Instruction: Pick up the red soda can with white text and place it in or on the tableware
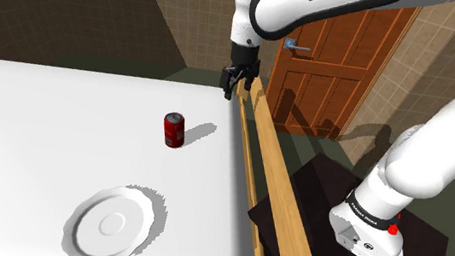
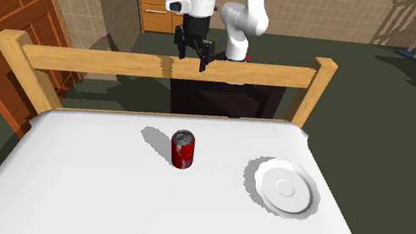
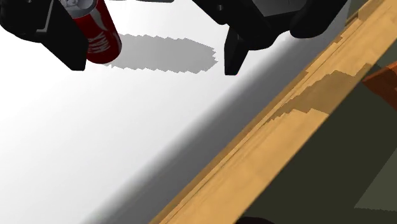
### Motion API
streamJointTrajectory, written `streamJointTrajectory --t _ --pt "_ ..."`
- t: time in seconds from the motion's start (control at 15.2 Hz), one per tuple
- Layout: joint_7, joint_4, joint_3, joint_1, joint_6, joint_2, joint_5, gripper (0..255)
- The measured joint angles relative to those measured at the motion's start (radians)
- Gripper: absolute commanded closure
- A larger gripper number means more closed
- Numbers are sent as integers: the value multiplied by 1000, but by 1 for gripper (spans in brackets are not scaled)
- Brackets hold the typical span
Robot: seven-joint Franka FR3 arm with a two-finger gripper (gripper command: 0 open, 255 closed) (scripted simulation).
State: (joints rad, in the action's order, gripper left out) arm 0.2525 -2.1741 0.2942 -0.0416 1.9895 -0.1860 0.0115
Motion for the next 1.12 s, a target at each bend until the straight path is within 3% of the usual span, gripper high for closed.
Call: streamJointTrajectory --t 0.59,1.12 --pt "161 214 59 -46 97 324 -84 0" --pt "263 493 51 -126 113 632 -174 0"
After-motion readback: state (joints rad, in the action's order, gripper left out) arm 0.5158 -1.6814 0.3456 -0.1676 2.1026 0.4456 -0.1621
